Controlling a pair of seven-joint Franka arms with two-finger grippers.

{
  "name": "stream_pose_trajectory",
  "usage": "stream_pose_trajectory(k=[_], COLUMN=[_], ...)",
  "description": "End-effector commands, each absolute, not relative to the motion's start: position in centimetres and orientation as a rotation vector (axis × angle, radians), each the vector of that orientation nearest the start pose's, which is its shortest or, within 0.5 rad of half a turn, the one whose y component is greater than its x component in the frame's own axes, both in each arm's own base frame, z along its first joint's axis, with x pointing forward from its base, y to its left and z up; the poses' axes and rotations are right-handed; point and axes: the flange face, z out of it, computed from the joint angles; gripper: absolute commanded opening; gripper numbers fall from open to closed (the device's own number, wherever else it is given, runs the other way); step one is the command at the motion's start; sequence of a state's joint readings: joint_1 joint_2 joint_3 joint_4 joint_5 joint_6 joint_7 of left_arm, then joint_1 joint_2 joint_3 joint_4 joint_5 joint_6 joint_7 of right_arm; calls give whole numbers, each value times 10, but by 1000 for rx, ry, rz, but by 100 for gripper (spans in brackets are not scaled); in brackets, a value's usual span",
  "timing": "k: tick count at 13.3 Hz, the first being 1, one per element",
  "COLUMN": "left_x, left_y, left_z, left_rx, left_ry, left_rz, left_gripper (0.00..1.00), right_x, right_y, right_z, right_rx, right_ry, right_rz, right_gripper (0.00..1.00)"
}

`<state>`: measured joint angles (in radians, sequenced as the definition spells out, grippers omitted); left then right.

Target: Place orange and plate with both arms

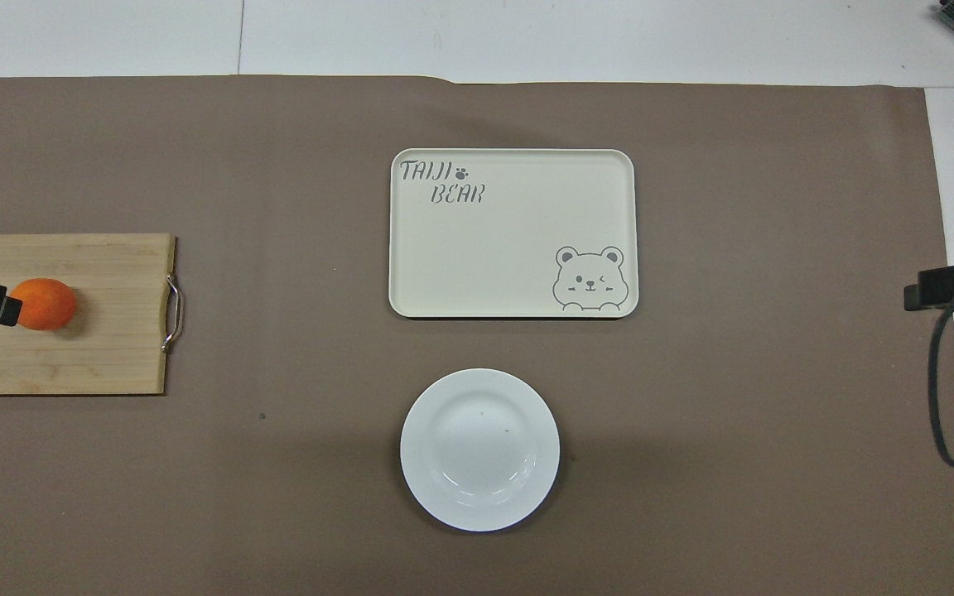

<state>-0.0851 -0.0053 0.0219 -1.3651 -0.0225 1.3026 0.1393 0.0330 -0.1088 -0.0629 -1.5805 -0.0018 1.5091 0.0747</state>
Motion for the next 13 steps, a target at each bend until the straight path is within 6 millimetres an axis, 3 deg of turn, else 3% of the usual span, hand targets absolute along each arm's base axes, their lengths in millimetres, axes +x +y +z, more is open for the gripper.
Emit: stream_pose_trajectory(k=[1,13], left_x=[515,518], left_y=[-31,-26], left_z=[703,704], left_rx=[-3140,-3141], left_ry=[309,295], left_rz=[89,55], left_gripper=[100,100], right_x=[513,513], right_y=[-20,-21], right_z=[671,671], right_rx=[-3111,-3111], right_ry=[138,140], right_rz=[-54,-54], right_gripper=[100,100])
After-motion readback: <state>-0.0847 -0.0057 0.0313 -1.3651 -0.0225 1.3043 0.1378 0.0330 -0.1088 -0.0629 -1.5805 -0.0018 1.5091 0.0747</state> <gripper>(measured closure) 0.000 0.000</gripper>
